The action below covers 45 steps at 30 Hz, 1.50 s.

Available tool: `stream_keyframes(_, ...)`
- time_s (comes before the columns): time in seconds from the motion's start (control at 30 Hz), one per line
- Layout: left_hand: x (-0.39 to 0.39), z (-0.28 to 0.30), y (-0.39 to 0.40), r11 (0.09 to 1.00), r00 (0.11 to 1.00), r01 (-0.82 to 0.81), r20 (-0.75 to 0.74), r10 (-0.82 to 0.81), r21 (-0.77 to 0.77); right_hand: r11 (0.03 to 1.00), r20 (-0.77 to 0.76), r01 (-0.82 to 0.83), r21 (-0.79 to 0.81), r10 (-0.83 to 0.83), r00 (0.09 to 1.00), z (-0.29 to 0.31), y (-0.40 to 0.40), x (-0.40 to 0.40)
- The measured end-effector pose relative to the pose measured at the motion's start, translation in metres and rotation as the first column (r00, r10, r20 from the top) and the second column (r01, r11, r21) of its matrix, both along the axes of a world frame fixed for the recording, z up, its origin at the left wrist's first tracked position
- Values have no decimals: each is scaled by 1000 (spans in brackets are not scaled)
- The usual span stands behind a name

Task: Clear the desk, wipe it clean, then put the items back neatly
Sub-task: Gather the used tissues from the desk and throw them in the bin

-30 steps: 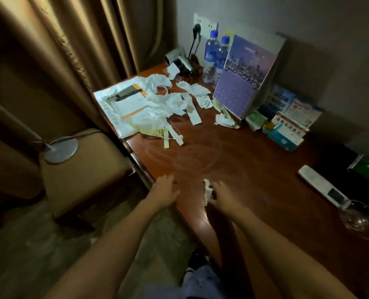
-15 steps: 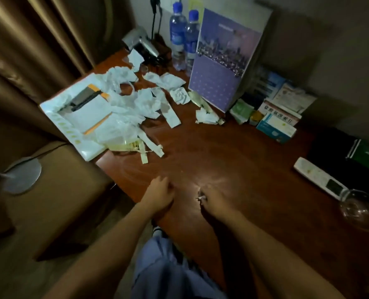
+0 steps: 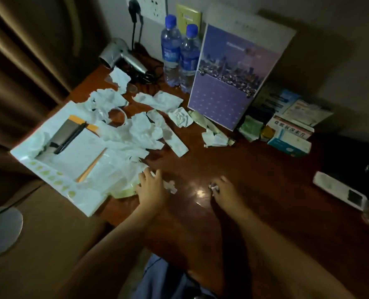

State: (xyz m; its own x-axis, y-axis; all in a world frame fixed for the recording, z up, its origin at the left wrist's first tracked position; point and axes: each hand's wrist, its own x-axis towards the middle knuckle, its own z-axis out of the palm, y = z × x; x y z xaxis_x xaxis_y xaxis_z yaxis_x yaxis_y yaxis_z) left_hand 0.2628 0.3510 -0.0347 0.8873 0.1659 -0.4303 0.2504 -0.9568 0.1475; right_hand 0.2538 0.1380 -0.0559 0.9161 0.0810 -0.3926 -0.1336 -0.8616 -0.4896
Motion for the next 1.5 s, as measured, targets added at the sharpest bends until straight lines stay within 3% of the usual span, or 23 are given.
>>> stream_keyframes(0.17,28,-12,16,985,991,121,-48,-128,-124,998,-25,63,14,-63,998,0,29,27)
stream_keyframes(0.33,48,-14,21,950,981,192,22,-192,-246,994,-15,108,-4,-108,994,1,39,46)
stream_keyframes(0.5,70,0,19,911,958,274,9,-285,-309,979,106,189,-82,-180,978,9,46,79)
stream_keyframes(0.7,95,0,21,873,982,185,55,-180,-451,977,140,210,-27,-204,969,15,42,122)
stream_keyframes(0.97,121,7,11,833,975,222,123,-185,-506,969,-37,236,-70,-239,970,9,29,153)
stream_keyframes(1.3,143,16,-8,810,978,192,172,-115,-553,958,-128,122,-259,-159,979,19,28,122)
stream_keyframes(1.4,146,18,-12,813,986,149,144,-81,-562,929,-19,162,-332,-178,984,19,28,111)
stream_keyframes(1.5,148,19,-15,808,986,134,156,-53,-574,916,72,322,-239,-314,947,21,29,110)
